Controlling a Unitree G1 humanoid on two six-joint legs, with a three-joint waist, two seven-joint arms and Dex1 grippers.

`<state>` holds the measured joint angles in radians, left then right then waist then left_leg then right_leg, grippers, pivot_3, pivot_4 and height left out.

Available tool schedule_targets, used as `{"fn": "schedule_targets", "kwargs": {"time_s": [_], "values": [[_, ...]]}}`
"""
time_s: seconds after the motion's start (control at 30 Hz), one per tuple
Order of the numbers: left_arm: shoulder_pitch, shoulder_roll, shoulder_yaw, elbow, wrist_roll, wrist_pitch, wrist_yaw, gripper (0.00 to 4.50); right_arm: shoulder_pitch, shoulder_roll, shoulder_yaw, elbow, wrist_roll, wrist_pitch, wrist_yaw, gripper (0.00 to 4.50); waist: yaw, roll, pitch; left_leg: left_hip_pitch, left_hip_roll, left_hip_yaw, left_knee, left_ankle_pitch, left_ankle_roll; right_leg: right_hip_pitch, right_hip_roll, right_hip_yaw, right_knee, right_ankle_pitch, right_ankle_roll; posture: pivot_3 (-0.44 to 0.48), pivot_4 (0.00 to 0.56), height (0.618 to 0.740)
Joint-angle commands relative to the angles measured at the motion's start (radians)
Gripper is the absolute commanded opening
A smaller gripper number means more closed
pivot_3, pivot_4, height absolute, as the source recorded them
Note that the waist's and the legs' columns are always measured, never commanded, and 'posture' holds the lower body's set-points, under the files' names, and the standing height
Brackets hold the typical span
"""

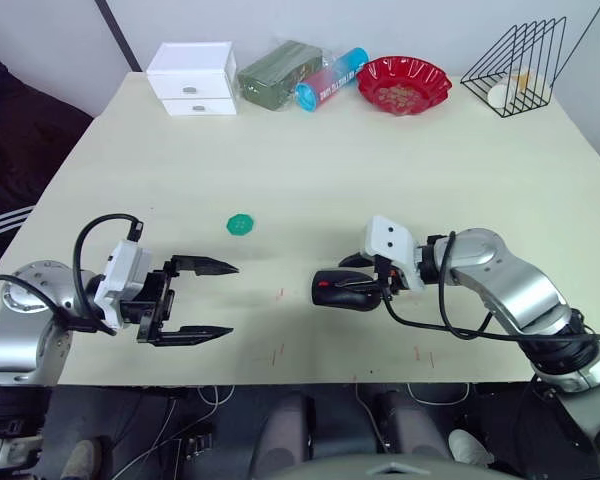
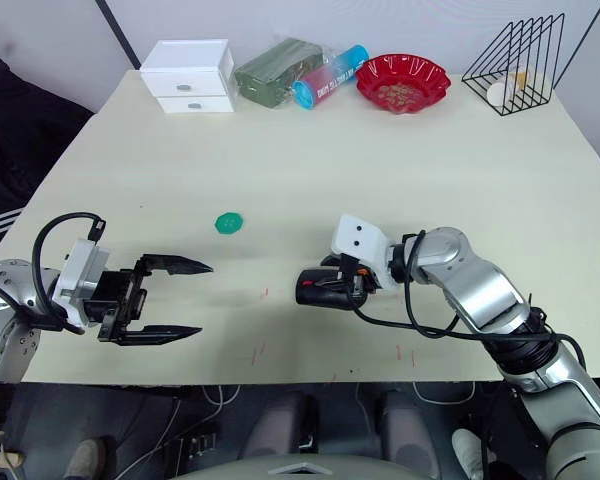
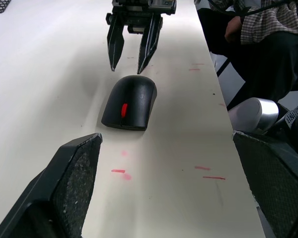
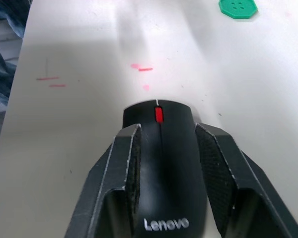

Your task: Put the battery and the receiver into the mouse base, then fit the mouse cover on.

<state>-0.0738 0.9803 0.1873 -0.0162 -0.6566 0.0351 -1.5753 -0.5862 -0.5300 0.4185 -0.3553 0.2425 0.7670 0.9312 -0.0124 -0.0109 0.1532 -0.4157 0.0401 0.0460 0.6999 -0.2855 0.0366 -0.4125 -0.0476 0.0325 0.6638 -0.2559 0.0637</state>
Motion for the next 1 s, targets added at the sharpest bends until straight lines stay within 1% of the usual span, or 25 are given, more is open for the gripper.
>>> {"fn": "schedule_targets", "kwargs": {"time_s": [0.03,0.2,0.43,0.7,0.8,0.87,0.93,1.0], "values": [[0.001,0.015,0.027,0.0,-0.008,-0.025,-0.039,4.5,-0.016,0.031,0.008,-0.013,-0.006,0.014,-0.034,1.73,0.001,0.0,0.0,0.0,0.0,0.0,0.0,0.0,0.0,0.0,0.0,0.0,0.0,0.0,0.0,0.0,0.15,0.74],[-0.003,0.02,0.019,0.009,-0.011,-0.033,-0.039,4.5,-0.028,0.072,0.047,0.005,-0.02,0.032,-0.059,1.73,0.0,0.0,0.0,0.0,0.0,0.0,0.0,0.0,0.0,0.0,0.0,0.0,0.0,0.0,0.0,0.0,0.15,0.74],[-0.003,0.023,0.015,0.012,-0.011,-0.039,-0.039,4.5,-0.086,0.107,0.11,0.056,-0.049,0.117,-0.083,1.73,-0.001,0.0,0.0,0.0,0.0,0.0,0.0,0.0,0.0,0.0,0.0,-0.001,0.0,0.0,0.0,0.0,0.15,0.74],[0.002,0.022,0.017,0.007,-0.01,-0.037,-0.039,4.5,-0.122,0.126,0.158,0.073,-0.062,0.197,-0.098,1.73,-0.001,0.0,0.0,0.0,0.0,0.0,0.0,0.0,0.0,0.0,0.0,-0.001,0.0,0.0,0.0,0.0,0.15,0.74],[0.008,0.021,0.018,0.004,-0.009,-0.037,-0.039,4.5,-0.145,0.12,0.207,0.091,-0.084,0.265,-0.108,1.73,-0.002,0.0,0.0,0.0,0.0,0.0,0.0,0.0,0.0,0.0,0.0,-0.001,0.0,0.0,0.0,0.0,0.15,0.74],[0.008,0.019,0.021,0.004,-0.009,-0.036,-0.039,4.5,-0.144,0.127,0.215,0.091,-0.075,0.3,-0.113,1.73,-0.001,0.0,0.0,0.0,0.0,0.0,0.0,0.0,0.0,0.0,0.0,-0.001,0.0,0.0,0.0,0.0,0.15,0.74],[0.009,0.017,0.022,0.002,-0.009,-0.034,-0.039,4.5,-0.142,0.121,0.225,0.089,-0.083,0.287,-0.116,1.73,0.001,0.0,0.0,0.0,0.0,0.0,0.0,0.0,0.0,0.0,0.0,-0.001,0.0,0.0,0.0,0.0,0.15,0.74],[0.009,0.018,0.021,0.001,-0.01,-0.033,-0.039,4.5,-0.139,0.128,0.207,0.091,-0.086,0.248,-0.124,1.73,0.0,-0.001,0.0,0.0,0.0,0.0,0.0,0.0,0.0,0.0,0.0,-0.001,0.0,0.0,0.0,0.0,0.15,0.74]]}}
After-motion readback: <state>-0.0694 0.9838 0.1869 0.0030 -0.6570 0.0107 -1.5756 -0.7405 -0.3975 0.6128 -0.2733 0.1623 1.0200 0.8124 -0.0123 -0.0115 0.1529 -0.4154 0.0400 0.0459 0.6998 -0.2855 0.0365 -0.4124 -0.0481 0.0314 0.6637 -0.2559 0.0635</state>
